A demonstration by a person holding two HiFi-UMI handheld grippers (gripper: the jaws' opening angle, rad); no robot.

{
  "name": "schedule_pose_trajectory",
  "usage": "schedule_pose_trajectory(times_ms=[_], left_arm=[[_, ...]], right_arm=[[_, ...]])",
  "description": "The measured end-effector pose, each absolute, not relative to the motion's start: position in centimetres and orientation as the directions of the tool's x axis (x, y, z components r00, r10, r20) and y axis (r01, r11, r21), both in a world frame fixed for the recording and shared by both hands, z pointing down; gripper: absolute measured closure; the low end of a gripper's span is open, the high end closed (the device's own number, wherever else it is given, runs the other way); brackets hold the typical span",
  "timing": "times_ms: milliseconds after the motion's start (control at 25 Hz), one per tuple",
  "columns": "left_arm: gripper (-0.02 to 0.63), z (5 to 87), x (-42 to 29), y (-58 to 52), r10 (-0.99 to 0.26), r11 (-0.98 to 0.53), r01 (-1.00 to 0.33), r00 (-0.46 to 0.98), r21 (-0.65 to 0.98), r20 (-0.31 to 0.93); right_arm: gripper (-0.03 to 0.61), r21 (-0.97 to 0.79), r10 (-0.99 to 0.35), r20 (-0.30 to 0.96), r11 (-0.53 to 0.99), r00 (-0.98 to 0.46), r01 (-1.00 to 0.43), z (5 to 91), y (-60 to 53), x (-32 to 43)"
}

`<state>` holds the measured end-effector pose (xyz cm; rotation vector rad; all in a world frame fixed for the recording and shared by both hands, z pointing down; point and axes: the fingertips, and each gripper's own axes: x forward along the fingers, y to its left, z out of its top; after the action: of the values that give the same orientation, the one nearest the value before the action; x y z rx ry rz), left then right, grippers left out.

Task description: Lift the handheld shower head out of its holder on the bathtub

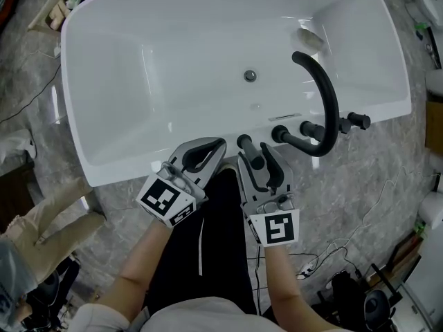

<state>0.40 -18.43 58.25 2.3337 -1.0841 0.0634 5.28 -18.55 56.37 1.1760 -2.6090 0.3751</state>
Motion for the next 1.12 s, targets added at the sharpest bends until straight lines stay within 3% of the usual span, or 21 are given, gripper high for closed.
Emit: schedule_pose_trajectory(times_ms=[1120], left_arm=[[0.603,64.7,0.2,-17.5,-0.64,-0.499,-0.695,0.698,0.517,0.322]], right_arm=[[0.4,-0.08,-0.72,0.394,0.593,-0.572,-0.802,64.4,-19.6,4.4]])
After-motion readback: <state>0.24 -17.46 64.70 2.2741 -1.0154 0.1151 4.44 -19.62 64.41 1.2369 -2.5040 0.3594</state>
